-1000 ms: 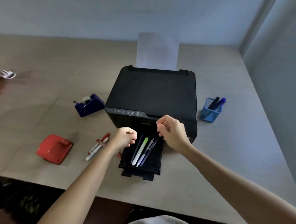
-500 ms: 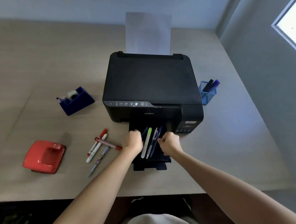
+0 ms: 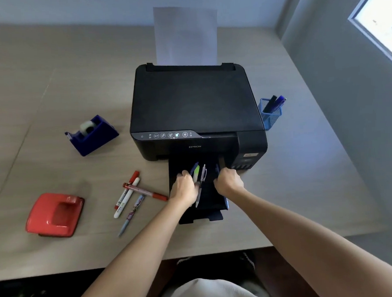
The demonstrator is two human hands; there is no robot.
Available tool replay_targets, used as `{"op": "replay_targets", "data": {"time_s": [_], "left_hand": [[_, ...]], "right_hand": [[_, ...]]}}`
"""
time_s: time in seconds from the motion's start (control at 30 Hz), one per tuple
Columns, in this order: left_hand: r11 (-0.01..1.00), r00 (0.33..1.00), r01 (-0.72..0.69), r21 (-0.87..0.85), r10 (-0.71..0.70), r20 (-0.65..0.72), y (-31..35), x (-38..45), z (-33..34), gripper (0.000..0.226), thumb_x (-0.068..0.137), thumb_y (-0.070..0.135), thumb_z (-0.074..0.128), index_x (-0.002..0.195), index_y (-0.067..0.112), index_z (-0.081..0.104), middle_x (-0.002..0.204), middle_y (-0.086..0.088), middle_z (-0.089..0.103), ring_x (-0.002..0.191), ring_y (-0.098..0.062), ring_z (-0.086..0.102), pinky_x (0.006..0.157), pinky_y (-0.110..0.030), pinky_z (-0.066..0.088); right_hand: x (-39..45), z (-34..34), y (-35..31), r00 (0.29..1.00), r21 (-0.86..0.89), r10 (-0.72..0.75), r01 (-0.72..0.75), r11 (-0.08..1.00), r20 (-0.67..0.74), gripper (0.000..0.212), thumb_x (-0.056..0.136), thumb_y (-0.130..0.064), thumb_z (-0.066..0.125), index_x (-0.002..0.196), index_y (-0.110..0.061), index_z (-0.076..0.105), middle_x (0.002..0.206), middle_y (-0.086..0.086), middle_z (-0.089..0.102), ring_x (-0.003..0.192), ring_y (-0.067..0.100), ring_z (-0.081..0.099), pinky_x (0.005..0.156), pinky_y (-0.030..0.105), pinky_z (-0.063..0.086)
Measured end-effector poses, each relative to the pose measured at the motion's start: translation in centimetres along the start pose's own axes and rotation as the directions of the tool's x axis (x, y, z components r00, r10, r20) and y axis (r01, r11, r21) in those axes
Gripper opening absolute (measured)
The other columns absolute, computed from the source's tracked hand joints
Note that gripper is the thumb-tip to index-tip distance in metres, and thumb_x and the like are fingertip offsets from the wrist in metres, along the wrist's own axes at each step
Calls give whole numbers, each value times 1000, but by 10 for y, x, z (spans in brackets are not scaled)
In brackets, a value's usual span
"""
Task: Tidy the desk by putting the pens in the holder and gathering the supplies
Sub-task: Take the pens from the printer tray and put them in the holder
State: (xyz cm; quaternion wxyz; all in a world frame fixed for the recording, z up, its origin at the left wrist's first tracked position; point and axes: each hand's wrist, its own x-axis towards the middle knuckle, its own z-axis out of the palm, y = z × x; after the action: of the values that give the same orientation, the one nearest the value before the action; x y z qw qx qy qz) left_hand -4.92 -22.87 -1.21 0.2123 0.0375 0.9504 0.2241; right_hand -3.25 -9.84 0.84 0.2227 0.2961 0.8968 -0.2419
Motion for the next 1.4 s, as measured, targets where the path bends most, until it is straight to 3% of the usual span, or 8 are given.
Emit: {"op": "replay_targets", "data": {"time_s": [0.2, 0.4, 0.53, 0.7, 0.87, 1.0, 1.13, 1.4], "left_hand": [[971, 999, -44, 236, 46, -4, -10, 5, 4, 34, 94, 18, 52, 121, -2, 46, 125, -19, 51, 106, -30, 63, 84, -34, 51], [966, 994, 61, -252, -35, 107, -40, 1, -22, 20, 99, 16, 38, 105, -1, 49, 69, -5, 48, 56, -18, 46, 49, -28, 31], [698, 961, 212, -684, -21, 276, -64, -13, -43, 15, 98, 9, 39, 92, 18, 49, 77, -2, 47, 67, -14, 45, 65, -27, 43], [457, 942, 238, -857, 104, 318, -73, -31, -79, 23, 97, -3, 43, 108, 15, 51, 84, -7, 53, 72, -15, 51, 73, -31, 48], [333, 944, 224, -916, 160, 289, -44, -37, -113, 19, 101, 7, 37, 109, 17, 51, 76, -3, 47, 62, -10, 45, 66, -26, 43], [267, 954, 178, -947, 188, 232, 10, -25, -139, 25, 104, 26, 30, 106, 18, 54, 69, 0, 44, 59, -10, 39, 64, -26, 35], [276, 955, 76, -958, 257, 149, 93, -7, -148, 21, 103, 19, 35, 100, 12, 56, 77, 1, 51, 69, -11, 50, 75, -31, 49], [330, 981, -5, -944, 187, 60, 254, 56, -103, 19, 99, 0, 41, 87, 11, 51, 107, -16, 60, 106, -25, 58, 94, -40, 46]], "right_hand": [[2, -5, 3, 1000, 110, 10, -8, 994, -17, 31, 95, -7, 41, 122, 7, 50, 123, 26, 57, 113, 40, 57, 88, 40, 47], [-1, 5, -23, 1000, 155, -5, 8, 988, -20, 38, 95, -35, 49, 111, -2, 57, 116, 18, 61, 106, 38, 61, 74, 33, 43], [-2, 17, -34, 996, -92, -88, 86, 992, -11, 33, 94, -34, 55, 112, -6, 58, 108, 11, 66, 99, 32, 65, 69, 33, 44], [0, 16, -38, 975, -225, -202, 217, 950, 90, 30, 93, -16, 46, 116, -2, 59, 111, 14, 67, 100, 34, 66, 71, 33, 45], [-11, -21, -35, 891, 112, -402, 386, 916, 210, 14, 95, -22, 38, 90, -10, 43, 96, 21, 58, 74, 31, 54, 65, 35, 41], [-26, -94, -25, 834, 374, -549, 491, 786, 59, 20, 98, -20, 32, 84, -6, 31, 71, 6, 60, 57, 12, 48, 60, 26, 42], [-7, -175, 0, 818, 442, -551, 560, 701, -163, 17, 101, -20, 32, 90, -7, 36, 73, 2, 68, 66, 13, 55, 66, 23, 43], [90, -270, 95, 898, 661, -207, 428, 616, -389, 11, 91, -17, 60, 82, -23, 57, 78, 1, 61, 77, 21, 60, 73, 37, 53]]}}
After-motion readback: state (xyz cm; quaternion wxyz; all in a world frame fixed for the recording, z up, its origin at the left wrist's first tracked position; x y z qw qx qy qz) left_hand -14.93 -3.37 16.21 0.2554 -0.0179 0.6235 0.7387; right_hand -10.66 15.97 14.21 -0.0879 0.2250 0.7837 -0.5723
